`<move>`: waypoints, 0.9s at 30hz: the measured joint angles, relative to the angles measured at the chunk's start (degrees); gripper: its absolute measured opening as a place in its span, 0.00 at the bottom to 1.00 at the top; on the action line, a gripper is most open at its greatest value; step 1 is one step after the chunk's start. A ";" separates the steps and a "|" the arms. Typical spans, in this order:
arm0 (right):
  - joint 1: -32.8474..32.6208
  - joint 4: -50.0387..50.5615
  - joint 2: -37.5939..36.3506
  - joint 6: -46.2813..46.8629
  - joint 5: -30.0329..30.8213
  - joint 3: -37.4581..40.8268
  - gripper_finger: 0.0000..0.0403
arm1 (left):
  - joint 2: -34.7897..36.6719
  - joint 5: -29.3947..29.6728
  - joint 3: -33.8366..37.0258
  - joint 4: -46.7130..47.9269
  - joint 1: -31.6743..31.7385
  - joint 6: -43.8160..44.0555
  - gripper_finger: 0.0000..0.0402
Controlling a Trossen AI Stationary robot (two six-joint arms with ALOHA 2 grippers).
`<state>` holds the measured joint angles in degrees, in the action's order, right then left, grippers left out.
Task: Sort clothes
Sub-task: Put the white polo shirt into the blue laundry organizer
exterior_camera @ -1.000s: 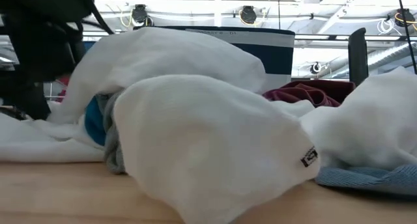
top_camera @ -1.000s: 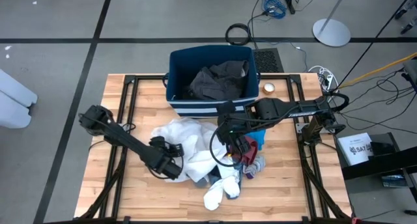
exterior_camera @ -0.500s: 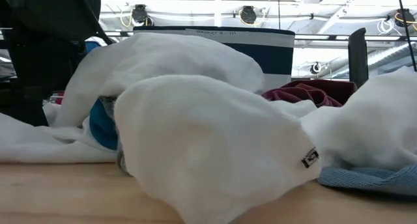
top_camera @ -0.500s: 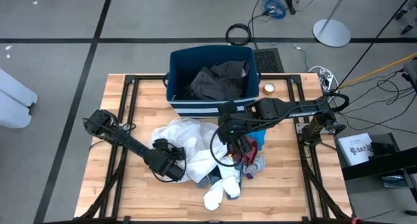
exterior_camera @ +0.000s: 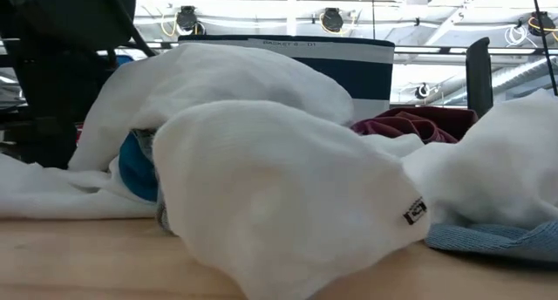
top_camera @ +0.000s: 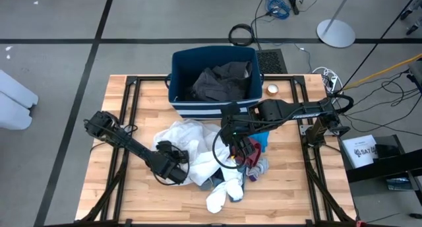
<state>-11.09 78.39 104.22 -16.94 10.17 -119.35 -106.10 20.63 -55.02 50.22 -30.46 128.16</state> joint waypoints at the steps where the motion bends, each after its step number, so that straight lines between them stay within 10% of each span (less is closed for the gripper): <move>1: 0.00 0.16 0.00 -0.01 0.00 0.00 0.65 | 0.00 0.16 0.00 -0.09 -0.04 -0.02 0.24; 16: 0.00 0.83 0.00 -0.01 0.46 0.00 0.65 | 0.77 3.68 0.00 0.67 -1.84 -5.87 0.10; 27: 0.08 5.53 -0.02 2.54 8.75 0.00 0.65 | 14.35 11.92 -0.43 10.67 -1.88 -12.02 0.09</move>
<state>-11.01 83.92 104.20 -14.40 18.93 -119.35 -91.76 32.55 -55.46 60.89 -32.34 116.14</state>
